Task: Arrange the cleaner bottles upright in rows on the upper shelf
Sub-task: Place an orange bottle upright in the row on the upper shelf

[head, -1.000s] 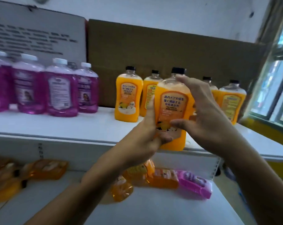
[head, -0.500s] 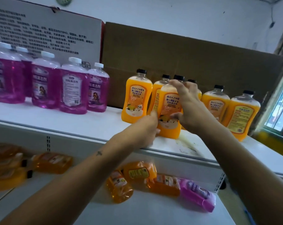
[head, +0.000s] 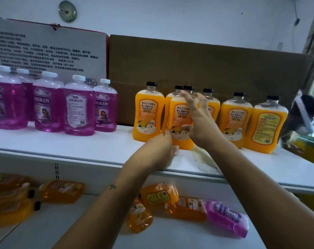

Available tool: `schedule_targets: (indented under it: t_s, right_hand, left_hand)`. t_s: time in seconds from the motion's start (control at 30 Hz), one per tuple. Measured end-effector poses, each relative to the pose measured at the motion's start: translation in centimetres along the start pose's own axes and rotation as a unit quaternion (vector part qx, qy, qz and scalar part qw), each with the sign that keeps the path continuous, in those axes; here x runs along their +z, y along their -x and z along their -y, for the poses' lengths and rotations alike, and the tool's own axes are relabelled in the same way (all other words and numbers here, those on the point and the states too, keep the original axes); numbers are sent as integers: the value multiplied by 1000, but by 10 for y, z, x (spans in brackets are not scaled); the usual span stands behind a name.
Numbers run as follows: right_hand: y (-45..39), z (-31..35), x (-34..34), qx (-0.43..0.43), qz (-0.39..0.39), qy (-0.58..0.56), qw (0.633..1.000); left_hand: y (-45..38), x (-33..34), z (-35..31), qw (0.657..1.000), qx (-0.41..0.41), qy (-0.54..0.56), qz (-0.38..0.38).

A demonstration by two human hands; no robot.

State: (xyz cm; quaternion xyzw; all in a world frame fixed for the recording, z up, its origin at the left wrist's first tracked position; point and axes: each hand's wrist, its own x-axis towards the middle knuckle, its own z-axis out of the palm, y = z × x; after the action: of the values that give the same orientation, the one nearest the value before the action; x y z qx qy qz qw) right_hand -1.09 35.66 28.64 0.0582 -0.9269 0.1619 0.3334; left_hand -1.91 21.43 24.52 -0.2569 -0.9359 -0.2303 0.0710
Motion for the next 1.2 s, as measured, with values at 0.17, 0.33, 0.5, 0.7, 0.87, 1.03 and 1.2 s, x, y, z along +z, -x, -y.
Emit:
schedule_targets:
  t_s: [0.17, 0.33, 0.5, 0.7, 0.87, 1.03, 1.2]
  right_hand:
    - [-3, -6, 3, -14, -3, -31, 999]
    - [0, -12, 13, -25, -25, -66, 997]
    - [3, -12, 17, -17, -32, -80, 996]
    - [5, -13, 17, -25, -43, -104, 993]
    - [10, -13, 14, -29, -43, -88, 995]
    - [12, -14, 13, -33, -49, -75, 995]
    - [18, -10, 4, -36, -47, -92, 994]
  left_hand:
    - [1, -1, -4, 1000, -2, -16, -5]
    - [4, -3, -4, 1000, 5, -18, -18]
    - [4, -3, -1, 1000, 10, -5, -18]
    - [7, -4, -5, 1000, -7, -18, -23]
    - [8, 1, -4, 995, -3, -57, -79]
    - [8, 2, -1, 994, 37, -50, -94]
    - [31, -4, -2, 978, 123, 52, -158]
